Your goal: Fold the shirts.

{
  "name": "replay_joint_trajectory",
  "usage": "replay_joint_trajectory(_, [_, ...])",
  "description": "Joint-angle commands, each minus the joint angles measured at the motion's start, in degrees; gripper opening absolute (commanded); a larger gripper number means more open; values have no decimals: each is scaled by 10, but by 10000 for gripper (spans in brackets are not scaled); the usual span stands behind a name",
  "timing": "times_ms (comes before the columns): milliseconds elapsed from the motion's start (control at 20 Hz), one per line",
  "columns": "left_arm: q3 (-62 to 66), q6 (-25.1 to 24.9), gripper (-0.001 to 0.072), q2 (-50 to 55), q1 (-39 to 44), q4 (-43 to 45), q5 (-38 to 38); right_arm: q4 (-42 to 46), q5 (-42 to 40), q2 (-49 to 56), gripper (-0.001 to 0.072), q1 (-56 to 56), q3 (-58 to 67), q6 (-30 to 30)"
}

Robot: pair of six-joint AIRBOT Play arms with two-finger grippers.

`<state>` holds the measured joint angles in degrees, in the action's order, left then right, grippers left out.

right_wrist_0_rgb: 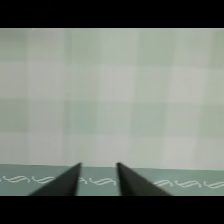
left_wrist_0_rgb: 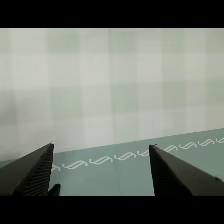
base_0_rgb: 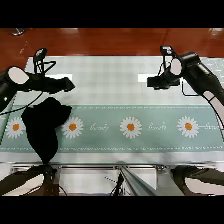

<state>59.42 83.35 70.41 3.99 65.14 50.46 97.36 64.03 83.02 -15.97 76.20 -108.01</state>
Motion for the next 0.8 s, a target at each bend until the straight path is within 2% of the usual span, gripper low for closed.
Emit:
replay_joint_trajectory(0, [26,-3,703,1,-19,44,42,67,74,-1,626,0,0,40])
replay_joint_trajectory(100, [58,-1,702,-3,-54,103,132,109,151,-14,625,0,-3,71])
replay_joint_trajectory(200, [58,17,701,-30,-109,151,189,112,147,-61,625,1,-38,70])
replay_joint_trajectory(350, [-14,55,701,-122,-214,163,168,77,102,-158,624,2,-143,31])
replay_joint_trajectory(450, [-90,70,701,-173,-258,158,156,-32,55,-230,624,1,-231,30])
replay_joint_trajectory(550, [-156,60,701,-173,-255,154,134,-147,-33,-280,624,1,-308,41])
replay_joint_trajectory(750, [-194,43,701,-117,-243,149,79,-195,-54,-290,624,1,-345,50])
